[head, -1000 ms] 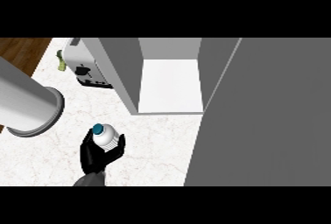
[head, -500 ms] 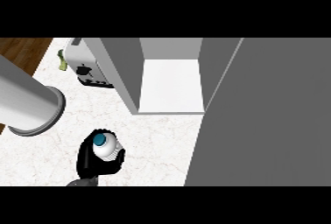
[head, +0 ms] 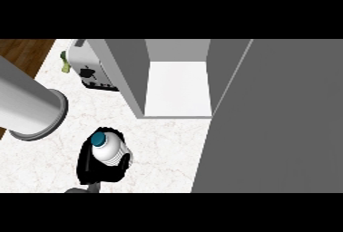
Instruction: Pick up the bottled water, place it into the cabinet and close the cabinet
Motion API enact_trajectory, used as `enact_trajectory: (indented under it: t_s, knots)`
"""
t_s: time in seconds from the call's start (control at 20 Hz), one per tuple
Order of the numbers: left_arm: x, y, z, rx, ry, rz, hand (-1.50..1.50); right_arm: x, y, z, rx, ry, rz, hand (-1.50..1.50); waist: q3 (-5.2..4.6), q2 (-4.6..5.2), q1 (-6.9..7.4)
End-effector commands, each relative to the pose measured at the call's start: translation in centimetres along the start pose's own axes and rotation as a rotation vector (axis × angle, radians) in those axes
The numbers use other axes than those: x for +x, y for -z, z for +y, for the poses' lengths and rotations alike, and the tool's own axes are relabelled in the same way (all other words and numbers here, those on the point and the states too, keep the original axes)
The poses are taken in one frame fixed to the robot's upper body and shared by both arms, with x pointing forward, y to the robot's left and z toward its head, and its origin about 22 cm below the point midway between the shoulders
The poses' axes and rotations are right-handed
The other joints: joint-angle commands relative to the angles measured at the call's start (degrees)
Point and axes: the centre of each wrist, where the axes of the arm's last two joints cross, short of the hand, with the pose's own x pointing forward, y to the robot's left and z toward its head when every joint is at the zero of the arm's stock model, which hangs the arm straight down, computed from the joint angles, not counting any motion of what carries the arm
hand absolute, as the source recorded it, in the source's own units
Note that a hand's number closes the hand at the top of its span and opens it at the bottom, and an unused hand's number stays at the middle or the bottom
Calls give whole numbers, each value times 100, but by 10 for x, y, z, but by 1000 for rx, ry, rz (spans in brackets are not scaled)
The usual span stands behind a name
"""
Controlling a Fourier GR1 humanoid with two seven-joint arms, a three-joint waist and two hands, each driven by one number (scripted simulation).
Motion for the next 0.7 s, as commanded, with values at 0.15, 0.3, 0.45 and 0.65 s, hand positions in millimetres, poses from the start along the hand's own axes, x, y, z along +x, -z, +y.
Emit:
enact_trajectory:
  t_s: [0.15,0.3,0.45,0.65]
  knots:
    - [22,3,-47,-24,32,-32,150,17,-3,4,-17,-40,-57,-150,-3,7,1]
    - [40,21,-58,-44,31,-42,150,10,-10,5,-19,-47,-64,-150,0,4,-27]
    - [38,42,-92,-64,37,-73,150,25,-3,0,-13,-23,-72,-150,-6,15,-30]
    - [54,37,-106,-61,48,-31,150,25,-17,-7,-10,-45,-64,-150,2,3,-34]
